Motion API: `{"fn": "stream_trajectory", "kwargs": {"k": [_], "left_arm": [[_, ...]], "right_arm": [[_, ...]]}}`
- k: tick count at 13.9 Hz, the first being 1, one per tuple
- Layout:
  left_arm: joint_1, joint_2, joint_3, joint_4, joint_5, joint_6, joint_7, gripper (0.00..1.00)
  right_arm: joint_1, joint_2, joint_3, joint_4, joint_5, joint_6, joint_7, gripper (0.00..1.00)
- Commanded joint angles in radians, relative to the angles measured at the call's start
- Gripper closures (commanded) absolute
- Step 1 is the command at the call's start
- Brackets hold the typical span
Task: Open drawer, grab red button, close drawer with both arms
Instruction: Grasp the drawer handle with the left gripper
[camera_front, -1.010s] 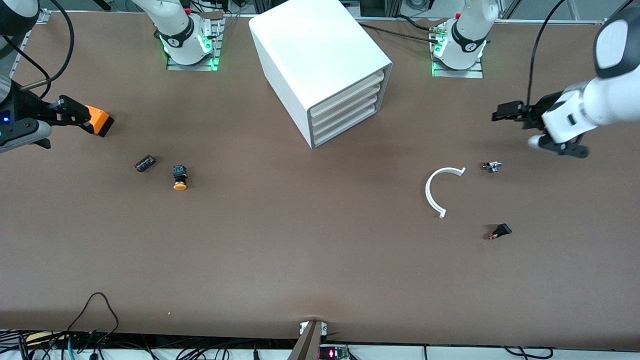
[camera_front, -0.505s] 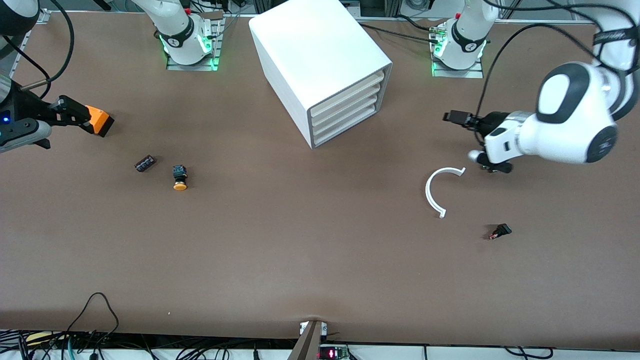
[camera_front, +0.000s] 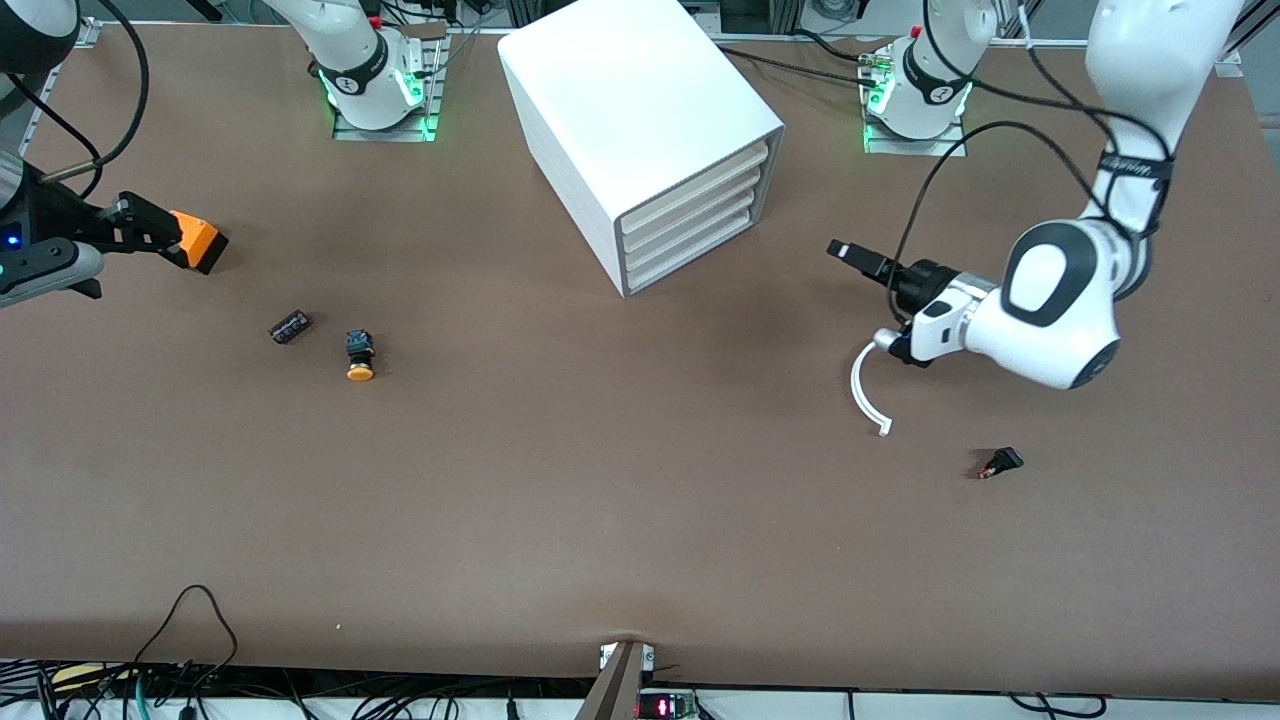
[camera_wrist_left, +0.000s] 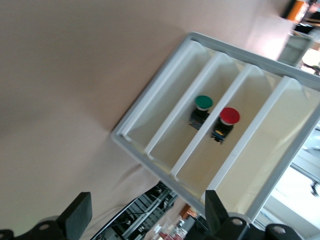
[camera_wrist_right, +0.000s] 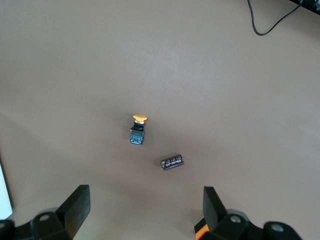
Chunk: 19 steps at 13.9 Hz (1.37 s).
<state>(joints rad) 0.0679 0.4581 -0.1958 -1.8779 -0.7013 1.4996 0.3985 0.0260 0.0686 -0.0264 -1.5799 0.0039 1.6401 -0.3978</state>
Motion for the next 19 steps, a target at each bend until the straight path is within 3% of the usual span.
{"fn": "stream_trajectory", "kwargs": {"k": [1, 4, 11, 17, 19], "left_arm": [[-0.002, 0.106, -0.031, 0.002, -0.102, 0.007, 0.144, 0.03], [-0.016, 0.151, -0.056, -0.020, -0.167, 0.030, 0.255, 0.10], [-0.085, 0.240, -0.113, -0.055, -0.346, 0.031, 0.442, 0.47], [-0.143, 0.263, -0.113, -0.072, -0.406, 0.030, 0.454, 0.48], [-0.151, 0.263, -0.114, -0.078, -0.409, 0.030, 0.454, 0.52]], "right_arm": [[-0.012, 0.008, 0.011, 0.021, -0.005, -0.005, 0.004, 0.01], [-0.012, 0.010, 0.010, 0.021, -0.005, -0.005, 0.004, 0.01], [-0.014, 0.010, 0.008, 0.021, -0.005, -0.006, 0.004, 0.00], [-0.014, 0.010, 0.008, 0.021, -0.005, -0.006, 0.004, 0.01], [-0.014, 0.011, 0.008, 0.021, -0.005, -0.006, 0.004, 0.00]]}}
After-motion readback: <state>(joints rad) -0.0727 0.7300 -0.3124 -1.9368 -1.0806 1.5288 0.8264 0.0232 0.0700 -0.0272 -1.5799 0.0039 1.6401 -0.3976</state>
